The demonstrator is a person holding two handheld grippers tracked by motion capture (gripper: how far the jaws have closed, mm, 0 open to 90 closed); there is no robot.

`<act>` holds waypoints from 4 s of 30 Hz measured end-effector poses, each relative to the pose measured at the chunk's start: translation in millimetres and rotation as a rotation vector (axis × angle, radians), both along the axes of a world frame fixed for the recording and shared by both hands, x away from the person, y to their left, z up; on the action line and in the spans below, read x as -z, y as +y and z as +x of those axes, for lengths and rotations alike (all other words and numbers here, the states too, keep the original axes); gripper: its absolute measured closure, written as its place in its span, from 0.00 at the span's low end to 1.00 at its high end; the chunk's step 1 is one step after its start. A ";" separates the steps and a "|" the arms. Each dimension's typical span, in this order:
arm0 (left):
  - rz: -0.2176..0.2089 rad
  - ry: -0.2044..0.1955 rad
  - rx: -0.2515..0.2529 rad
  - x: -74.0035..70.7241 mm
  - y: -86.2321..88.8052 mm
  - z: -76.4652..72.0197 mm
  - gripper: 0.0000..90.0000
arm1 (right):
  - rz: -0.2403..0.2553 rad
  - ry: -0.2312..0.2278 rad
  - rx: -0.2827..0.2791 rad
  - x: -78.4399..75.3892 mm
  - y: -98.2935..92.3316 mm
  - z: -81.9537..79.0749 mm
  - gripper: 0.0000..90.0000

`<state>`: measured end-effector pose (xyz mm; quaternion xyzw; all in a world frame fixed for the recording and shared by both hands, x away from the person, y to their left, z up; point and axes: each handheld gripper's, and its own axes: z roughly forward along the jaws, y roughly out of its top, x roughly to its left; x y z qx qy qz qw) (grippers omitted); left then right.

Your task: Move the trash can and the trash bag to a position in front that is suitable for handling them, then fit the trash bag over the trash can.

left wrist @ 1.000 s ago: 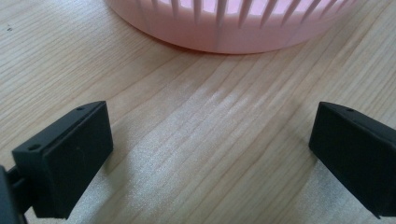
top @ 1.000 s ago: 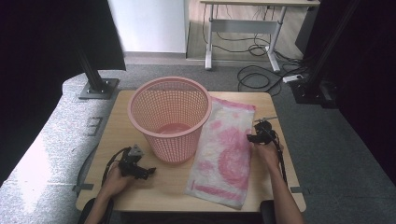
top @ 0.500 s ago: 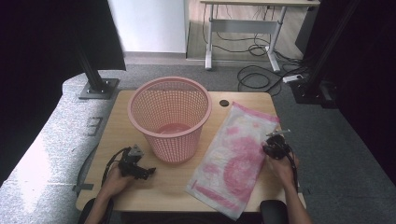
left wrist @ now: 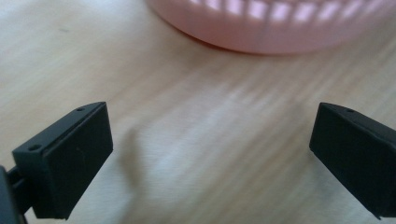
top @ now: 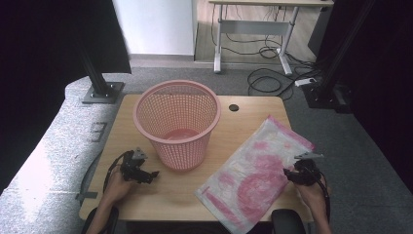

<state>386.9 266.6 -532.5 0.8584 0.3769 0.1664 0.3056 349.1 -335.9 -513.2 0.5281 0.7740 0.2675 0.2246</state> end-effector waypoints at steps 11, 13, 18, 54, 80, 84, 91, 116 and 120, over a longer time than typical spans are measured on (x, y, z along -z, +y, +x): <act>0.014 -0.160 -0.156 -69.2 16.3 58.8 0.00 | 0.016 -0.105 -0.105 -25.2 56.3 35.5 0.00; 0.026 -0.181 -0.164 -78.7 10.3 66.9 0.00 | 0.019 -0.116 -0.117 -30.0 68.6 43.2 0.00; 0.032 -0.195 -0.122 -80.2 -14.0 69.3 0.00 | 0.038 -0.141 -0.179 -38.5 102.5 63.2 0.00; -0.079 -0.039 -0.030 -4.8 -9.4 -0.2 0.00 | 0.082 -0.002 -0.182 21.4 82.1 38.0 0.00; -0.053 0.031 -0.027 15.3 -11.4 -1.0 0.00 | 0.100 -0.054 -0.181 44.2 73.3 31.8 0.00; -0.054 0.031 -0.027 15.4 -11.5 -1.0 0.00 | 0.100 -0.046 -0.178 43.6 73.8 32.2 0.00; -0.054 0.030 -0.030 15.4 -11.7 -1.0 0.00 | 0.072 0.033 -0.193 28.3 83.1 30.7 0.00; -0.052 0.031 -0.032 15.3 -12.0 -0.9 0.00 | 0.005 0.162 -0.469 22.2 158.7 -19.7 0.14; -0.052 0.031 -0.032 15.4 -12.1 -1.0 0.00 | -0.016 0.157 -0.468 22.5 160.3 -20.5 0.15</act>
